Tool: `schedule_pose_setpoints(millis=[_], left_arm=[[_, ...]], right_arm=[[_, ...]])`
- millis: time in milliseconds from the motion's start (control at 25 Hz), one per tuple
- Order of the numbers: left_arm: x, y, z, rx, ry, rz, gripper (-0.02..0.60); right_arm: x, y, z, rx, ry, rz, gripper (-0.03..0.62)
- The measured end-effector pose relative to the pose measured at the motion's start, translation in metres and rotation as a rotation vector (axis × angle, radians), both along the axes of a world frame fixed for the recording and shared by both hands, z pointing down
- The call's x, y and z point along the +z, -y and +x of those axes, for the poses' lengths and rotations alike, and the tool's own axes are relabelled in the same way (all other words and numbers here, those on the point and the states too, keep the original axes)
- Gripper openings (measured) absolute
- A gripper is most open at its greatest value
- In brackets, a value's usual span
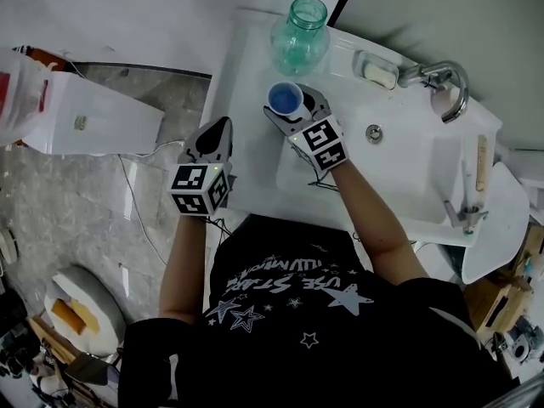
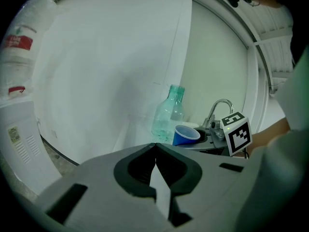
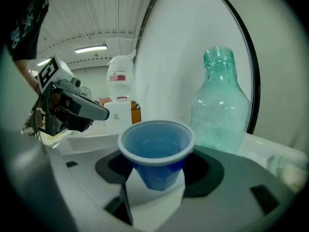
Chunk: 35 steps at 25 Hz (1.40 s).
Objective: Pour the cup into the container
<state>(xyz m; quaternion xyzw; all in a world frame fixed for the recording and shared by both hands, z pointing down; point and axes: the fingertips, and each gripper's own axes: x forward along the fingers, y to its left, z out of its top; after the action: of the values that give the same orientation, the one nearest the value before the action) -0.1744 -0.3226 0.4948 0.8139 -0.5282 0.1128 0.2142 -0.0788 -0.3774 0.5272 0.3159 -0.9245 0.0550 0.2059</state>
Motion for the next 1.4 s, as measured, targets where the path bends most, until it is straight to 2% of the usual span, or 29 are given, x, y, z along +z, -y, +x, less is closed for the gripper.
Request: schedule_pose_setpoints(millis=[280, 840, 1080, 1200, 1400], left_arm=[[0.014, 0.005, 0.001, 0.021, -0.002, -0.028, 0.011], [0.025, 0.007, 0.003, 0.038, 0.001, -0.051, 0.011], [0.028, 0.006, 0.006, 0.059, -0.012, -0.056, 0.011], [0.028, 0.007, 0.008, 0.073, -0.017, -0.053, 0.011], [0.026, 0.007, 0.008, 0.069, -0.016, -0.044, 0.011]], right_arm=[[0.019, 0.003, -0.010, 0.005, 0.019, -0.030, 0.287], [0.031, 0.012, -0.011, 0.001, 0.035, -0.016, 0.290], [0.035, 0.014, -0.008, 0.035, 0.019, -0.023, 0.305], [0.034, 0.013, -0.008, 0.036, 0.017, -0.028, 0.350], [0.034, 0.002, 0.004, 0.051, 0.013, -0.050, 0.387]])
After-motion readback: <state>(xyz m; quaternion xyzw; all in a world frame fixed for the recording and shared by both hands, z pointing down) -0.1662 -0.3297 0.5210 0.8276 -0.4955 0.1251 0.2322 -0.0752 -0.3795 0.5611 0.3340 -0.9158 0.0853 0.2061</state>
